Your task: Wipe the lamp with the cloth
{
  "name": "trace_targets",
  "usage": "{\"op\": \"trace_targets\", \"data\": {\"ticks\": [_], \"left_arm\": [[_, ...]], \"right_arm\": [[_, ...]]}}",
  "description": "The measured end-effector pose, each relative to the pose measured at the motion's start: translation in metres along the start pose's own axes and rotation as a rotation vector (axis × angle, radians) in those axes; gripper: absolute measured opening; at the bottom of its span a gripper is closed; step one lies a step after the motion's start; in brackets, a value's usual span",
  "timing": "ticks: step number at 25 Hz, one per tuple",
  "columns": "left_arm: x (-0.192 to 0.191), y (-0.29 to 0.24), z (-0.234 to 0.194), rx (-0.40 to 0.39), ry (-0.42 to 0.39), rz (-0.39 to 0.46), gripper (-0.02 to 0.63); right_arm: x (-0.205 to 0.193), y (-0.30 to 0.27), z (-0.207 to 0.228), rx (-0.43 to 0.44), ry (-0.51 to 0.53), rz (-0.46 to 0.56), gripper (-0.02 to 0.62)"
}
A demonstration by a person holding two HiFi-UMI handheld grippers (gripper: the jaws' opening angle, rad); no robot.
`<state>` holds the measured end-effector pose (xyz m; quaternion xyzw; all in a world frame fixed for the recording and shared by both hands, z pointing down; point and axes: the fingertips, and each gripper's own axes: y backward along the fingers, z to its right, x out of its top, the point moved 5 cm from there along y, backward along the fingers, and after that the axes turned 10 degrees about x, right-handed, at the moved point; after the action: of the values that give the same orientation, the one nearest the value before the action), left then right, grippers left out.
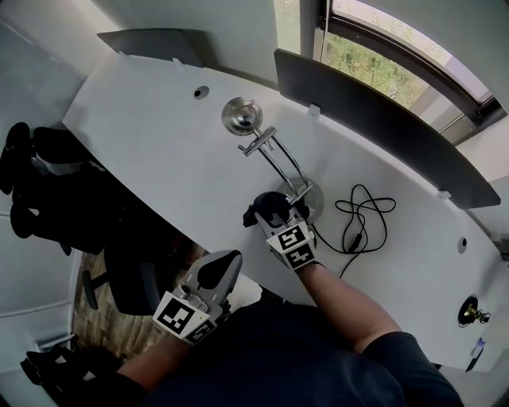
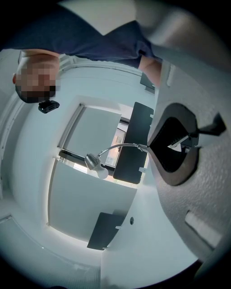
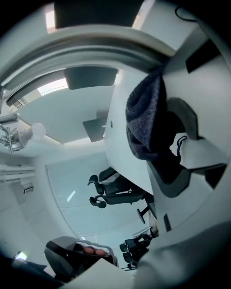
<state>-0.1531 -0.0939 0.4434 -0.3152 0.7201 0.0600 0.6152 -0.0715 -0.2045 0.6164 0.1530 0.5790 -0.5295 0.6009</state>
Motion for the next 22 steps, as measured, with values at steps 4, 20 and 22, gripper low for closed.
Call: {"op": "trace_targets", "data": {"ticks": [4,20,22], "left_arm": [[-0.001,0.004,0.001,0.008,0.005,0.007,0.004],[0.004,-0.010,0.025,-0.090,0.036,0.069,0.003],[0.006,-0.011,0.027,-0.099,0.039,0.078,0.003]], "right_arm": [[-0.005,-0.005,0.001,0.008,0.004,-0.027,0.132],[-0.027,0.072,0.015,-0.036,0.216,-0.214,0.132],[-0.027,0.078,0.016,-0.040,0.229,-0.240,0.132]]}}
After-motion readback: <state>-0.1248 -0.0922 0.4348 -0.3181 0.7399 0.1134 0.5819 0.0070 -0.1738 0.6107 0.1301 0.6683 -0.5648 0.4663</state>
